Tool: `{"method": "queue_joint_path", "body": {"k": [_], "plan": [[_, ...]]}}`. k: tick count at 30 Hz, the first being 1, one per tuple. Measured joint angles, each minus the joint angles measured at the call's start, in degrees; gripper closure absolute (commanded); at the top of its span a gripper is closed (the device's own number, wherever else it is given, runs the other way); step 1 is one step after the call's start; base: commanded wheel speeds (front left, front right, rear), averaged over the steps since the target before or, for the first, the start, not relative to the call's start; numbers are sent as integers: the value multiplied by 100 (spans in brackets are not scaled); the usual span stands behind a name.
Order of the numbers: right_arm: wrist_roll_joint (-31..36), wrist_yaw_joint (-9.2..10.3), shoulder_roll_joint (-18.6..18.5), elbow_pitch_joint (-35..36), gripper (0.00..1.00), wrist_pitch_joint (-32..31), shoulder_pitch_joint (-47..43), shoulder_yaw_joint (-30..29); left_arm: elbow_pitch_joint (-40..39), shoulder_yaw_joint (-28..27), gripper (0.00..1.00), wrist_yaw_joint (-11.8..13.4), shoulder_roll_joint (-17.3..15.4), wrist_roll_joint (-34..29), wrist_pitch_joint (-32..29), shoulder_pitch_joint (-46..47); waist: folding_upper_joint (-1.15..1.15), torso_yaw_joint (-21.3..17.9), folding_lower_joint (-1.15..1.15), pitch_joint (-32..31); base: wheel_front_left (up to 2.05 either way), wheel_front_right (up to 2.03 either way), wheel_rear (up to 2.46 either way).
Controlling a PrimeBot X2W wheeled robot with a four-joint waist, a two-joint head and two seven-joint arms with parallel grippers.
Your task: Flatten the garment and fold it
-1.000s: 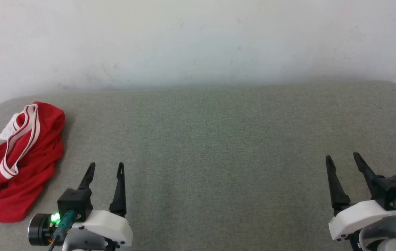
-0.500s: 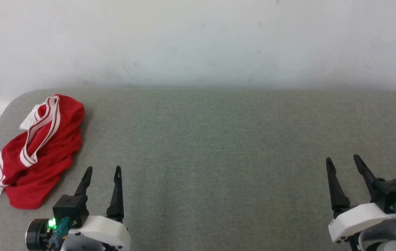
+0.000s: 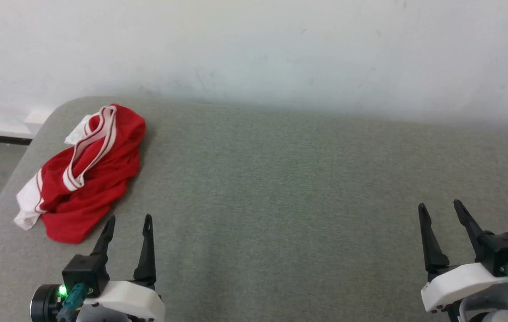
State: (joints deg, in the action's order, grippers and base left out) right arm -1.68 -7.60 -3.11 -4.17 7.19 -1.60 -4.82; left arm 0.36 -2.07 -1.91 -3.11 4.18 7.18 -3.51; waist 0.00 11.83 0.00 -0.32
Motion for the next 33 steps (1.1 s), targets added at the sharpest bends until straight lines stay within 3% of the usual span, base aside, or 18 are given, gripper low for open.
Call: {"method": "queue_joint_path", "body": {"k": [33], "plan": [[-35,0,3,-343,0,398,9,41,70,-125,0,-112,1,320,402,-161,1,1592,0,63,0,0,0]]}}
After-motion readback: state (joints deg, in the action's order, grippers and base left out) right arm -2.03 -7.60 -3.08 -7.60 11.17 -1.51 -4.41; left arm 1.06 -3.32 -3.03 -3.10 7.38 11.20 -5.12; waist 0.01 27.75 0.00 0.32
